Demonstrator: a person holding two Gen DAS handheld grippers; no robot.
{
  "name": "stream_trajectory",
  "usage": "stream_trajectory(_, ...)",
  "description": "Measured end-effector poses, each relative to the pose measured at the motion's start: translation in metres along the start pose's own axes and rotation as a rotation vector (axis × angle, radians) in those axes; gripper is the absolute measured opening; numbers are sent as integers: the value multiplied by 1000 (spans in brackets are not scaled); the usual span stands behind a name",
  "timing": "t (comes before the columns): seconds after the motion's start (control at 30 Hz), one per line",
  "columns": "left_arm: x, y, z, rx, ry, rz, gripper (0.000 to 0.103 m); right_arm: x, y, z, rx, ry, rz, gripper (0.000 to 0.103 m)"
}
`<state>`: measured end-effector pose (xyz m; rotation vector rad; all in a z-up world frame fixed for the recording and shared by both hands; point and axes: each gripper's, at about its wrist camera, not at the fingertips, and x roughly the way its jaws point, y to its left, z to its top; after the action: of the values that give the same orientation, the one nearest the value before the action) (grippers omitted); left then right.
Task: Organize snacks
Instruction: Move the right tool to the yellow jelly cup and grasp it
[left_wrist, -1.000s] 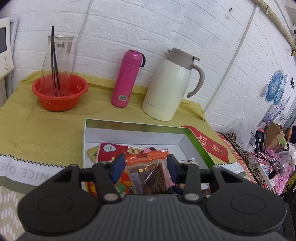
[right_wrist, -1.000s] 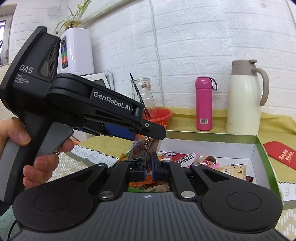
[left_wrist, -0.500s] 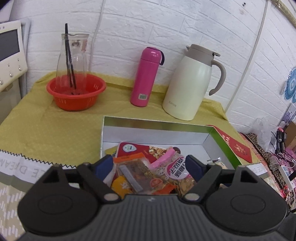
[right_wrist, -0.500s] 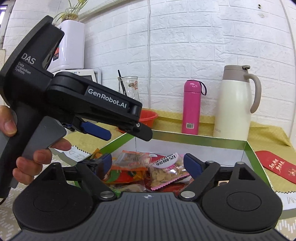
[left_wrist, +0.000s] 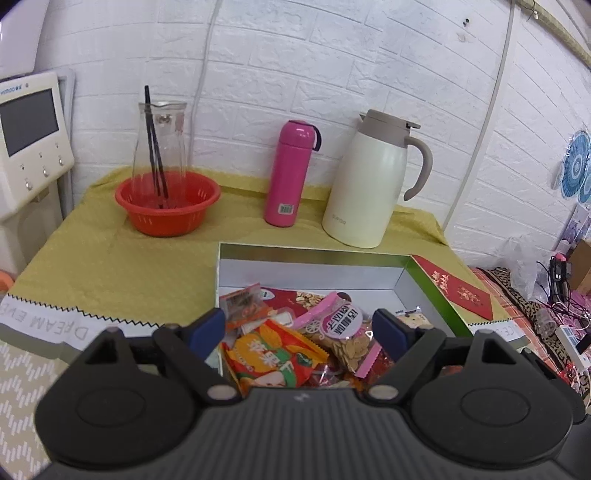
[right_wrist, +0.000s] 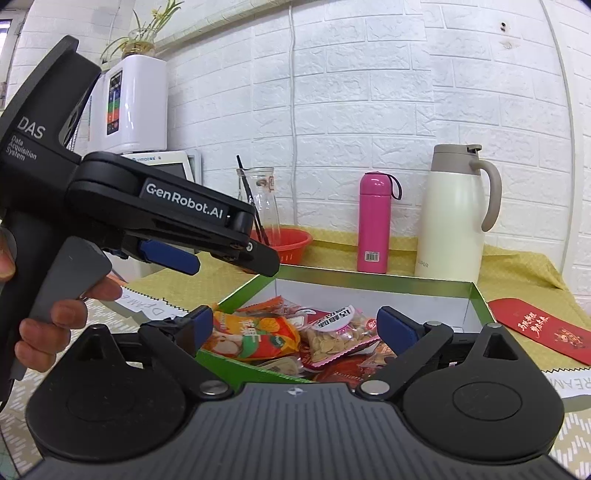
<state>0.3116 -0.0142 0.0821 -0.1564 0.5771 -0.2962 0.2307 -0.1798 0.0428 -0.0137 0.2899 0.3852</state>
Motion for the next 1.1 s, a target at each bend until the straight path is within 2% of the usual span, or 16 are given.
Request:
stream_trajectory(0.17, -25, 3, -4, -31, -2, -21, 86, -18, 9, 2, -4, 11, 17, 103)
stream_trajectory(0.33, -54, 11, -14, -40, 10, -6, 86, -34, 18, -1, 6, 39, 53, 103)
stream_trajectory(0.47, -73, 18, -35, -29, 42, 19, 86, -43, 30, -13, -28, 79, 88, 103)
stream_trajectory(0.53, -77, 23, -48, -30, 61, 4, 86, -45, 37, -21, -55, 110, 100, 103)
stream_trajectory(0.67, -71, 40, -77, -94, 118, -29, 85, -46, 47, -39, -93, 179, 115, 103)
stream_trajectory(0.77, -60, 52, -94, -127, 159, -17, 85, -48, 51, -52, -75, 236, 124, 103)
stream_trajectory(0.9, -50, 56, -111, -114, 195, -7, 85, -58, 50, -66, -28, 249, 99, 103)
stream_trajectory(1.03, -48, 49, -123, -115, 224, -49, 85, -68, 26, -74, 51, 249, 11, 103)
stream_trajectory(1.1, -49, 39, -123, -102, 219, -94, 85, -67, 9, -73, 73, 250, -71, 103)
